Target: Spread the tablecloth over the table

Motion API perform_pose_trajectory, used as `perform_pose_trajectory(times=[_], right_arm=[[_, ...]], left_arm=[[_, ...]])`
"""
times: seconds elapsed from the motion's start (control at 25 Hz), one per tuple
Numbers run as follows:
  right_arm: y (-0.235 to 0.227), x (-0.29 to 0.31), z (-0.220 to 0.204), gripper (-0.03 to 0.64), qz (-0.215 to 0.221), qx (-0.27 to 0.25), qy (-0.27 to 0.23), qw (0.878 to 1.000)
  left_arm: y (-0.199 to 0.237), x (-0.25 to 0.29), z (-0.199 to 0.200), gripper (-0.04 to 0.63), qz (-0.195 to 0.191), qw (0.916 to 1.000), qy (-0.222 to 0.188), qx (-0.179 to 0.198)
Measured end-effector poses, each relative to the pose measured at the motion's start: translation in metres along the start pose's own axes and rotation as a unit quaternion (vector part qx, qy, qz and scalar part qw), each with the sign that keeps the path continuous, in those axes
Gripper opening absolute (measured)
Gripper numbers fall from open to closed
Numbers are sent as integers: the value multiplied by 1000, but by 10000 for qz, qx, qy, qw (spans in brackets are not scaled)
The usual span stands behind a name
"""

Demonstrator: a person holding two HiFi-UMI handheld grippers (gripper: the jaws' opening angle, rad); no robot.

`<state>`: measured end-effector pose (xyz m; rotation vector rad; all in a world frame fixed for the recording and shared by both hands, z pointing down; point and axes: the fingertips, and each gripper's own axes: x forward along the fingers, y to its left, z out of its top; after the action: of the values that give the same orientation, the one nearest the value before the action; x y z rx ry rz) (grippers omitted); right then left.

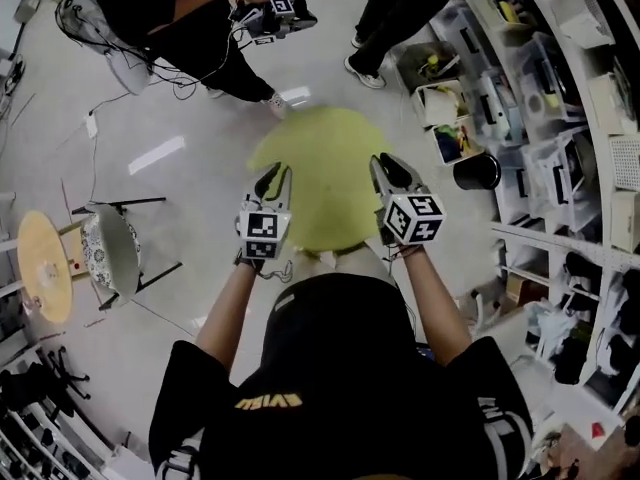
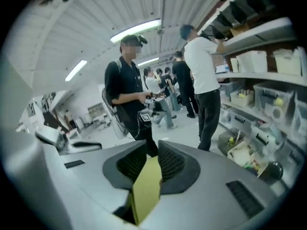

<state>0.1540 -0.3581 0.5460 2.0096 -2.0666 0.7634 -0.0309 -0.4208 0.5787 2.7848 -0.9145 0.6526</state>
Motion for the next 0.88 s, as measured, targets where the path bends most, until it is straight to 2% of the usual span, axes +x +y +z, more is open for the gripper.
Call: perform_pose_trajectory(times=[0.08,0.16,0.28,0.4,0.52,0.68,0.8,0.88], right_arm=[[25,-25,4,2,67,400,-370,9985],[42,-48,11,2,99,322,-650,9973],[55,-79,17,2,32,-158,-908,9957],[62,-114,10,2,32,-491,-967,9941],[56,-147,1,2,72,-565,-1022,9931],[50,-193,-22,2,229,-693,-999,9923],[36,-228,-43,2,335,-691,-1004,9920],[29,-251,-65,2,418,-557,-959,9929]], left_arm=[[-12,-6,-2,25,-242,9974,-3,686],[-24,-17,4,17,-454,9950,-172,874],[-47,-36,17,15,-611,9951,-410,661],[-80,-69,27,15,-413,9966,-633,338],[-116,-96,36,15,-110,9951,-978,45],[-157,-130,31,15,259,9920,-1189,-322],[-188,-151,27,15,570,9887,-1317,-429],[-214,-165,20,15,629,9886,-1297,-434]])
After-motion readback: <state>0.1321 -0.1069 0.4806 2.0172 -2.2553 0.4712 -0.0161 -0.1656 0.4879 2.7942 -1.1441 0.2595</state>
